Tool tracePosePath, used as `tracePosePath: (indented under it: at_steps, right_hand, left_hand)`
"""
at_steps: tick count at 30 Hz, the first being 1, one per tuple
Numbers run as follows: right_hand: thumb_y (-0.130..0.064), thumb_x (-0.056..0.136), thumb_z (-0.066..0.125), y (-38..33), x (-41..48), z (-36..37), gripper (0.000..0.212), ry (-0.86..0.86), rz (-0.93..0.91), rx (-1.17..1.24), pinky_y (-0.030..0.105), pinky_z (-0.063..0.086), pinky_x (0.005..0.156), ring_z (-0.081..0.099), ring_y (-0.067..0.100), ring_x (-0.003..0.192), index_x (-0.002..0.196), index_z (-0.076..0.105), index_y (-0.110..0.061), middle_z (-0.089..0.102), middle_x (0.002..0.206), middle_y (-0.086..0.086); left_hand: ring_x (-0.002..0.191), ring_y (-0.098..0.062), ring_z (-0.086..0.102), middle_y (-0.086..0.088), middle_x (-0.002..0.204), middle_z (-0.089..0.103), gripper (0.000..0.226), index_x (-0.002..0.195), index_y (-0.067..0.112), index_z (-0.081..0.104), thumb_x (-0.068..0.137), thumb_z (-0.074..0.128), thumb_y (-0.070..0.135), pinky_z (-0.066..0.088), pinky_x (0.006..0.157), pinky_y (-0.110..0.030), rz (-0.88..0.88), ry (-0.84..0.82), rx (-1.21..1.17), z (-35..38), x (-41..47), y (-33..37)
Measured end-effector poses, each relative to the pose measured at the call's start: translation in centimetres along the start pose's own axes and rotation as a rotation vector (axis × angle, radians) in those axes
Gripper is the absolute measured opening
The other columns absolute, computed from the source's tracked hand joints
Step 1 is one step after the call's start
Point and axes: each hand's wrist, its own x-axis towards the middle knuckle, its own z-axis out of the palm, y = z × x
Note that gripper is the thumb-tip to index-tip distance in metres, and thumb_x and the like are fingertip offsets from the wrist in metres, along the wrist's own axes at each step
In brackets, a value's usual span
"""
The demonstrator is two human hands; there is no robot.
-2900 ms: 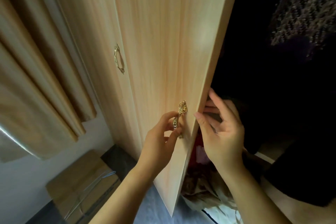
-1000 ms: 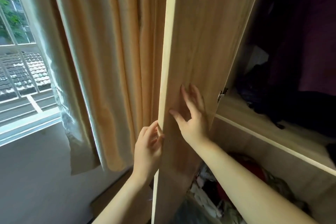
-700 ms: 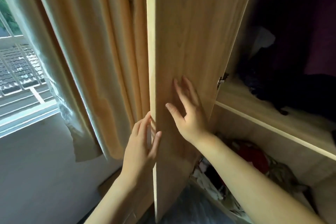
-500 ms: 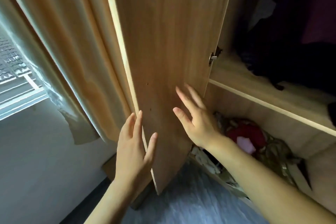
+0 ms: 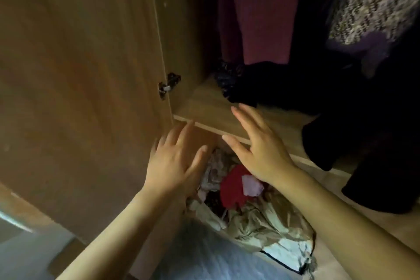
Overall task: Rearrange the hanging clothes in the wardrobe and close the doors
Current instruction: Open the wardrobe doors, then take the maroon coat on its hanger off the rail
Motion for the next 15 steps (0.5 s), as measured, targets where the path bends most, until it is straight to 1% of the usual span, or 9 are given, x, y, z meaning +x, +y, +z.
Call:
tracePosePath:
  at_steps: [3, 6, 8, 11, 15]
  right_hand:
    - [-0.064, 0.086, 0.035, 1.6, 3.5, -4.7, 0.073, 0.08, -0.053, -0.041, 0.031, 0.021, 0.112, 0.018, 0.017, 0.141, 0.144, 0.033, -0.02, 0.026, 0.152, 0.0]
    - [-0.053, 0.092, 0.042, 2.0, 8.1, -9.2, 0.063, 0.153, -0.119, -0.049, 0.032, 0.021, 0.114, 0.019, 0.017, 0.141, 0.145, 0.032, -0.02, 0.027, 0.152, 0.001]
    - [-0.05, 0.094, 0.042, 1.7, 11.7, -11.7, 0.06, 0.217, -0.168, -0.06, 0.035, 0.021, 0.115, 0.021, 0.019, 0.141, 0.144, 0.033, -0.018, 0.028, 0.151, 0.003]
    - [-0.049, 0.093, 0.042, 0.6, 17.4, -14.9, 0.06, 0.334, -0.258, -0.092, 0.038, 0.024, 0.114, 0.026, 0.022, 0.139, 0.143, 0.036, -0.015, 0.033, 0.149, 0.007]
    - [-0.044, 0.095, 0.045, -1.7, 24.7, -19.2, 0.056, 0.456, -0.373, -0.173, 0.03, 0.02, 0.114, 0.025, 0.02, 0.139, 0.142, 0.037, -0.014, 0.033, 0.148, 0.005]
  left_hand:
    - [0.129, -0.029, 0.04, -0.005, 0.146, 0.039, 0.073, 0.146, 0.026, 0.028, 0.085, 0.021, 0.065, 0.035, 0.104, -0.055, 0.112, 0.063, 0.014, -0.8, 5.5, 3.7]
    - [0.13, -0.028, 0.04, -0.008, 0.143, 0.042, 0.071, 0.145, 0.021, 0.032, 0.087, 0.024, 0.062, 0.036, 0.102, -0.057, 0.207, 0.173, 0.077, -2.9, 11.2, 6.0]
    - [0.129, -0.028, 0.042, -0.009, 0.14, 0.045, 0.071, 0.144, 0.019, 0.034, 0.088, 0.025, 0.061, 0.038, 0.1, -0.058, 0.248, 0.252, 0.127, -5.2, 14.9, 6.9]
    - [0.128, -0.027, 0.042, -0.01, 0.139, 0.045, 0.072, 0.144, 0.019, 0.033, 0.087, 0.023, 0.062, 0.038, 0.101, -0.055, 0.274, 0.373, 0.195, -9.6, 19.9, 8.1]
    - [0.129, -0.028, 0.041, -0.011, 0.14, 0.045, 0.075, 0.143, 0.018, 0.033, 0.085, 0.021, 0.063, 0.038, 0.103, -0.052, 0.315, 0.499, 0.245, -15.4, 25.8, 9.3]
